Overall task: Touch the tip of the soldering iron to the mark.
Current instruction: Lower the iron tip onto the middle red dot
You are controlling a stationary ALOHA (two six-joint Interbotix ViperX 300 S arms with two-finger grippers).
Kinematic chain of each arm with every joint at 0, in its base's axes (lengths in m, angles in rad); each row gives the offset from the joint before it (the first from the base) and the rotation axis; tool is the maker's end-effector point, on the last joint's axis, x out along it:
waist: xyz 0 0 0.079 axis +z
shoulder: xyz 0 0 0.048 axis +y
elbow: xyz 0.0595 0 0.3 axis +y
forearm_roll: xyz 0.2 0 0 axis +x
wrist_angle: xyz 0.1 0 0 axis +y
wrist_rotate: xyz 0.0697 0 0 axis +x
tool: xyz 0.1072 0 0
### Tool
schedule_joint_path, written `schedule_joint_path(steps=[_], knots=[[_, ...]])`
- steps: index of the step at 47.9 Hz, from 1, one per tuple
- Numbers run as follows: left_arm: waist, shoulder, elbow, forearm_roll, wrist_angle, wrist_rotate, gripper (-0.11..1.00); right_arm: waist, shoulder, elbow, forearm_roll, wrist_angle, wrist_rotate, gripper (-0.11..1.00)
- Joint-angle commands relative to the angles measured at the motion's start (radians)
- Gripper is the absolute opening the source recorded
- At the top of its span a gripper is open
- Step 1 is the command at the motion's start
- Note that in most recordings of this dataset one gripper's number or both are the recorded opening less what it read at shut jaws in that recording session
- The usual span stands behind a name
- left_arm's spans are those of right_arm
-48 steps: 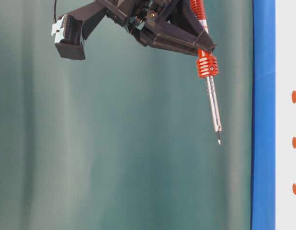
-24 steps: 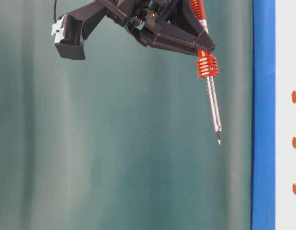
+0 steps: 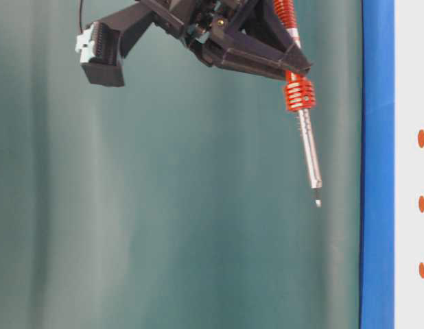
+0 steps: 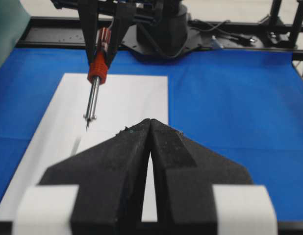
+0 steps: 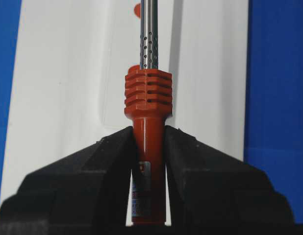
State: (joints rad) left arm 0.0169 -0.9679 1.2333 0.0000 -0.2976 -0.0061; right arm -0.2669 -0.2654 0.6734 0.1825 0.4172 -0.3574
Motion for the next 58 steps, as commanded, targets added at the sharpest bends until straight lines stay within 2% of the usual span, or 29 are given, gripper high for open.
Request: schedule_joint_path(steps=[1,34,58], knots=[[0.003,0.006,-0.008,0.003,-0.011,-0.002,0.0,0.002,0.006,-0.018,-0.002,-0.006,0.002,0.06],[0.003,0.006,-0.008,0.002,-0.011,-0.002,0.0,-0.005,0.207,-0.014,-0.002,-0.091,0.0,0.06],[0.003,0.006,-0.008,0.003,-0.011,-0.002,0.0,-0.012,0.227,-0.014,-0.002,-0.092,0.0,0.06]])
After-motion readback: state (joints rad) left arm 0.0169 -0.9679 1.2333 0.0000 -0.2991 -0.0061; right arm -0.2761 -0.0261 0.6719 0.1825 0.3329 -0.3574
